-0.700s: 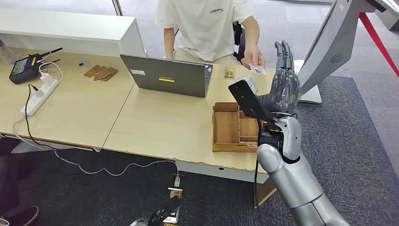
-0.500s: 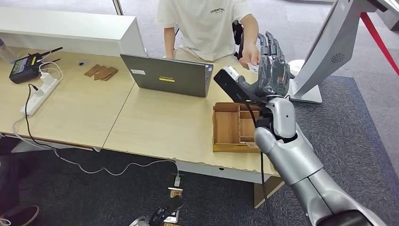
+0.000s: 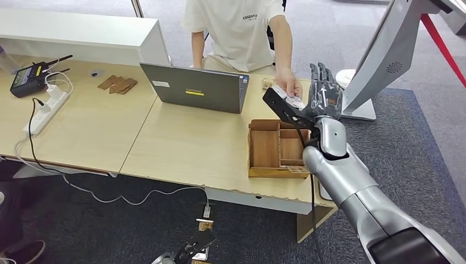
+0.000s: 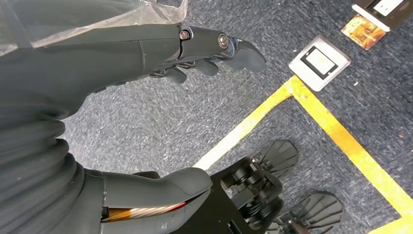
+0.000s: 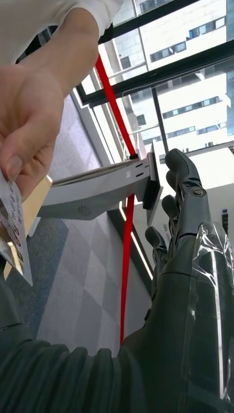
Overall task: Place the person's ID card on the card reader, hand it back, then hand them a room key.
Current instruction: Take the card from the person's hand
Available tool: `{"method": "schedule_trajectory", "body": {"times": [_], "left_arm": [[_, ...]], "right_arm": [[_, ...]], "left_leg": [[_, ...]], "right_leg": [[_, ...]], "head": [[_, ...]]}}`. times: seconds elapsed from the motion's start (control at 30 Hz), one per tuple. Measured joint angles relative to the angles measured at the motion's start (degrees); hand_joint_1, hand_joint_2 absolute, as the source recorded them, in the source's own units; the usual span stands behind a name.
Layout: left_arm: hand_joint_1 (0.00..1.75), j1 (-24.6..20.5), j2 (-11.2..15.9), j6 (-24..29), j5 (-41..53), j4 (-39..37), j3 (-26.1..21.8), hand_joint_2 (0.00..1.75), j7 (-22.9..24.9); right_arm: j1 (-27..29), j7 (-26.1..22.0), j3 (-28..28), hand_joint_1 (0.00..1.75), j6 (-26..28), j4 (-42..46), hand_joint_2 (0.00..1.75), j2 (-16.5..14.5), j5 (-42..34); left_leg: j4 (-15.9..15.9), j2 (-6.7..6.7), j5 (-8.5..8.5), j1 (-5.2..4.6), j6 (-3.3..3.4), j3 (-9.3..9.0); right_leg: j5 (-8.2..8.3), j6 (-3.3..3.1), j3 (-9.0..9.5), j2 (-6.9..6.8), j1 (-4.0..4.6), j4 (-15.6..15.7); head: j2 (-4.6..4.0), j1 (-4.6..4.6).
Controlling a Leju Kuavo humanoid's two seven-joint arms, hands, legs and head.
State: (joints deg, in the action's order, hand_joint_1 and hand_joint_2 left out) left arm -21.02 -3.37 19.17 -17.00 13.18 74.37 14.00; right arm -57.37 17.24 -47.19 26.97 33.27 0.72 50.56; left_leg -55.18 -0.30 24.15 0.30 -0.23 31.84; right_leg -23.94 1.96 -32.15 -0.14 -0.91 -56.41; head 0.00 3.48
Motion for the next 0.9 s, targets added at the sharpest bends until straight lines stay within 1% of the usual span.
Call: {"method": "schedule_trajectory", "body": {"times": [0.07, 0.1, 0.2, 0.23, 0.47, 0.9], "left_arm": [[0.00, 0.0, 0.0, 0.1, -0.3, 0.0, 0.1, 1.75, 0.1], [0.00, 0.0, 0.0, 0.2, -0.5, 0.0, 0.1, 1.75, 0.1], [0.00, 0.0, 0.0, 0.5, -0.8, 0.0, 0.1, 1.75, 0.1], [0.00, 0.0, 0.0, 0.6, -0.9, 0.0, 0.1, 1.75, 0.1], [0.00, 0.0, 0.0, 1.0, -1.7, 0.0, 0.3, 1.75, 0.1], [0.00, 0.0, 0.0, 1.0, -2.0, 0.0, 0.4, 1.75, 0.2]], "right_arm": [[-0.1, -0.3, -0.1, 0.00, 0.2, -1.1, 1.75, -0.1, -0.7], [-0.1, -0.5, -0.1, 0.11, 0.4, -1.6, 1.75, -0.1, -1.0], [-0.3, -1.0, -0.3, 1.42, 0.9, -2.6, 1.75, -0.2, -2.0], [-0.3, -1.3, -0.3, 1.75, 1.1, -2.9, 1.75, -0.3, -2.3], [-0.6, -3.4, -0.7, 1.75, 3.3, -4.6, 1.75, -0.9, -5.0], [-1.4, -3.9, -1.4, 1.75, 3.7, -6.9, 1.75, -1.7, -6.1]], "left_leg": [[0.0, 0.00, 0.00, 0.00, 0.00, 0.00], [0.0, 0.00, 0.00, 0.00, 0.00, 0.00], [0.0, 0.01, 0.00, 0.00, 0.00, 0.00], [0.0, 0.01, 0.00, 0.00, 0.00, 0.00], [0.0, 0.01, 0.00, 0.00, 0.00, 0.00], [0.0, 0.01, 0.00, 0.00, 0.00, 0.00]], "right_leg": [[0.00, 0.00, 0.00, 0.00, 0.00, 0.0], [0.00, 0.00, 0.00, 0.00, 0.00, 0.0], [0.00, 0.00, 0.00, 0.00, 0.00, 0.0], [0.00, 0.00, 0.00, 0.00, 0.00, 0.0], [0.00, 0.00, 0.00, 0.00, 0.00, 0.0], [0.00, 0.00, 0.00, 0.00, 0.00, 0.0]], "head": [[0.00, 0.00], [0.00, 0.00], [0.00, 0.00], [0.00, 0.00], [0.00, 0.00], [0.00, 0.00]]}}
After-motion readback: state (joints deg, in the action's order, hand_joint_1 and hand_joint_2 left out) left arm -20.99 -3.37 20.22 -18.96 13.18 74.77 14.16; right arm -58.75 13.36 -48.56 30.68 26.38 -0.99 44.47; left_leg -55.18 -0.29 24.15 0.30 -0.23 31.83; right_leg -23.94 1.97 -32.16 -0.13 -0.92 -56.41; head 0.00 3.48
